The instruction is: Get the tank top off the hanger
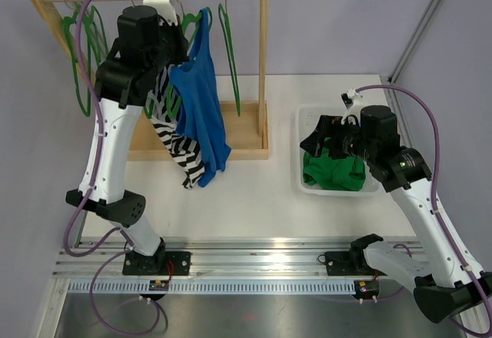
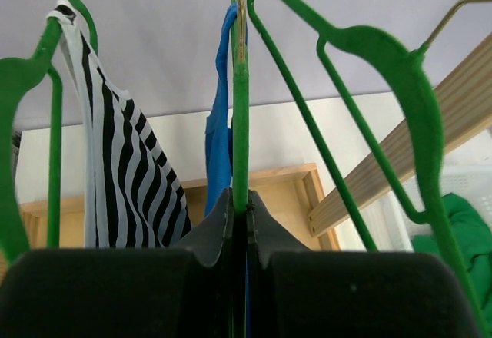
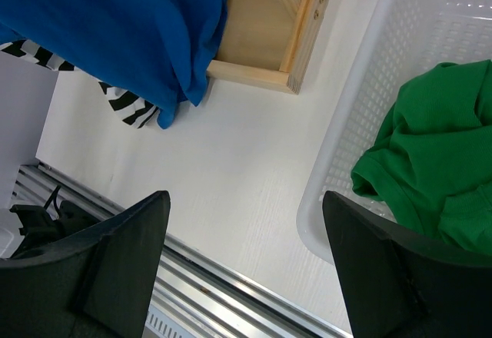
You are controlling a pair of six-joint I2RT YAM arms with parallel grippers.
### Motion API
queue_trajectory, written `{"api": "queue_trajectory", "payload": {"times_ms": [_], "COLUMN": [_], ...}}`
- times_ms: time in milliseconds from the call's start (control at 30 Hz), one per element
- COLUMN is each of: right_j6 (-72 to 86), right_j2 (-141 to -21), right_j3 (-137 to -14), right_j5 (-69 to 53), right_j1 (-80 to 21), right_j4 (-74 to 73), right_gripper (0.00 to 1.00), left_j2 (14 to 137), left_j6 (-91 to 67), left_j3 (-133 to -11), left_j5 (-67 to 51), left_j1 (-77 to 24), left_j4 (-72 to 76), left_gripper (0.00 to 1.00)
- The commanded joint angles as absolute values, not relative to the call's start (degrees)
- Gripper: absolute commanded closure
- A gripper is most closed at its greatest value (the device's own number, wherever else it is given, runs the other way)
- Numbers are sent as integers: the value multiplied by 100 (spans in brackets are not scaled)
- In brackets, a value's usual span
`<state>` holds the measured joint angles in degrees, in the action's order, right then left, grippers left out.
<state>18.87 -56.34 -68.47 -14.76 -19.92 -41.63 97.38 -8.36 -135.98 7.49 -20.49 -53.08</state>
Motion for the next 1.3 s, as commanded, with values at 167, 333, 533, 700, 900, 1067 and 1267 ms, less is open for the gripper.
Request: {"api": "queue_trajectory", "payload": {"times_ms": [167, 333, 533, 700, 900, 1067, 1267], "right_j6": [1802, 1811, 1863, 2030, 2653, 3550, 3824], "right_j2": [-5546, -5476, -5344, -5344, -5396, -5546, -5836], "right_j3": [-6882, -6926, -6830, -6627, -6065, -5310, -4659], "right_j5": [-1705, -1784, -2100, -2591, -3136, -3418, -3297], "right_j1": [-1978, -1986, -1986, -1986, -1995, -1995, -2249], "right_j4": [-3955, -3990, -3833, -3394, -2445, -987, 500], "right_gripper": [12, 10, 0, 0, 1, 1, 2], "left_j2": [8588, 8175, 7078, 5882, 4170, 3578, 3050], "left_j6": [-1283, -1459, -1924, -2443, -2883, -2962, -3523], "left_j3": [-13053, -12658, -11375, -9408, -7351, -6452, -5066], "left_j5": [738, 607, 282, 35, -580, -1070, -2476], "left_j1": [-2057, -2074, -2092, -2162, -2188, -2197, -2197], "left_j4": [-4131, -4263, -3938, -3394, -2987, -3435, -2937], "left_gripper": [100, 100, 100, 100, 100, 100, 100]}}
